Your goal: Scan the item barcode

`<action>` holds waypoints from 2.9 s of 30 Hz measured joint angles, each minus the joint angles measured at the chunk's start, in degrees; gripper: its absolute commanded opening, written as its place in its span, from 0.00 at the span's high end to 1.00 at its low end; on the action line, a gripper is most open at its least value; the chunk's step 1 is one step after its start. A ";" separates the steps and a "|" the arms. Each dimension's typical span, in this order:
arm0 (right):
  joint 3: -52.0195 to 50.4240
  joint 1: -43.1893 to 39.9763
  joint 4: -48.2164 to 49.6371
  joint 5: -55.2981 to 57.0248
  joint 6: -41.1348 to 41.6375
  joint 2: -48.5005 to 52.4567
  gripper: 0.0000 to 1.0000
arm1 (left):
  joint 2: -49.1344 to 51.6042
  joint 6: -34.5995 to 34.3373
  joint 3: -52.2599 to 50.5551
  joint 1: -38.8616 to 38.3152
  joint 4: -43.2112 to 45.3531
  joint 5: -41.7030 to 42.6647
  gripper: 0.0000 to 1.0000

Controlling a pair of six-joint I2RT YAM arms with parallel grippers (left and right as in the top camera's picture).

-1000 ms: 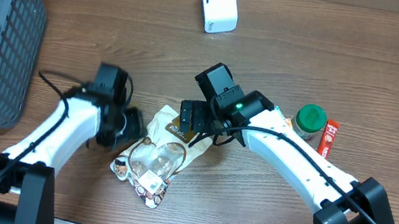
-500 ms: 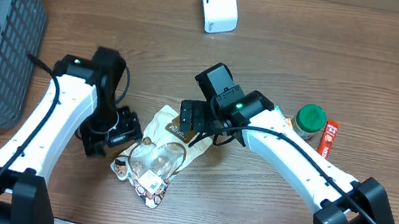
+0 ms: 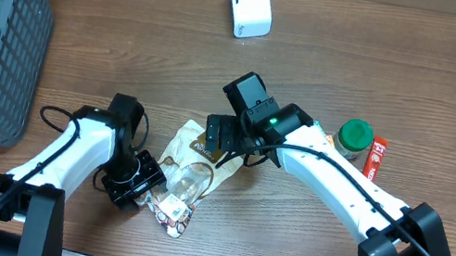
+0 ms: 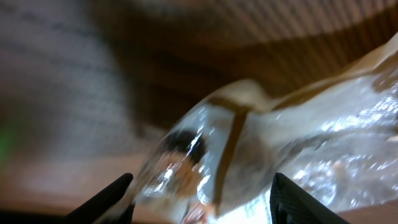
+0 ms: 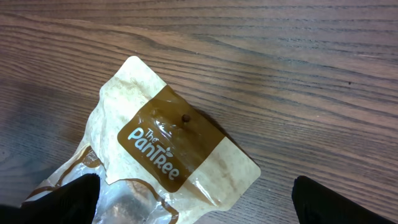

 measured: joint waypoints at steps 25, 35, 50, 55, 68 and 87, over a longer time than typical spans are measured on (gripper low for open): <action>0.00 0.00 -0.92 -0.09 0.48 0.00 0.00 | -0.52 7.76 -1.81 -0.26 25.24 -6.97 0.51; 0.00 0.02 -2.03 -0.09 1.57 0.00 0.00 | -0.44 18.34 1.51 -0.26 23.15 -2.99 0.41; -2.67 0.02 -1.77 -2.71 3.15 0.02 0.00 | 4.74 22.16 3.02 -1.11 21.22 0.04 0.47; -2.84 0.02 -2.36 -3.37 3.85 0.07 0.00 | 5.29 22.34 3.41 -1.11 21.24 0.44 0.50; -11.85 -0.94 7.32 -8.46 6.58 0.15 0.00 | 5.60 22.34 3.52 -1.14 21.27 0.63 0.55; -12.63 -1.81 15.43 -18.73 12.59 4.04 0.01 | 5.75 22.62 3.56 -1.11 21.07 0.63 0.57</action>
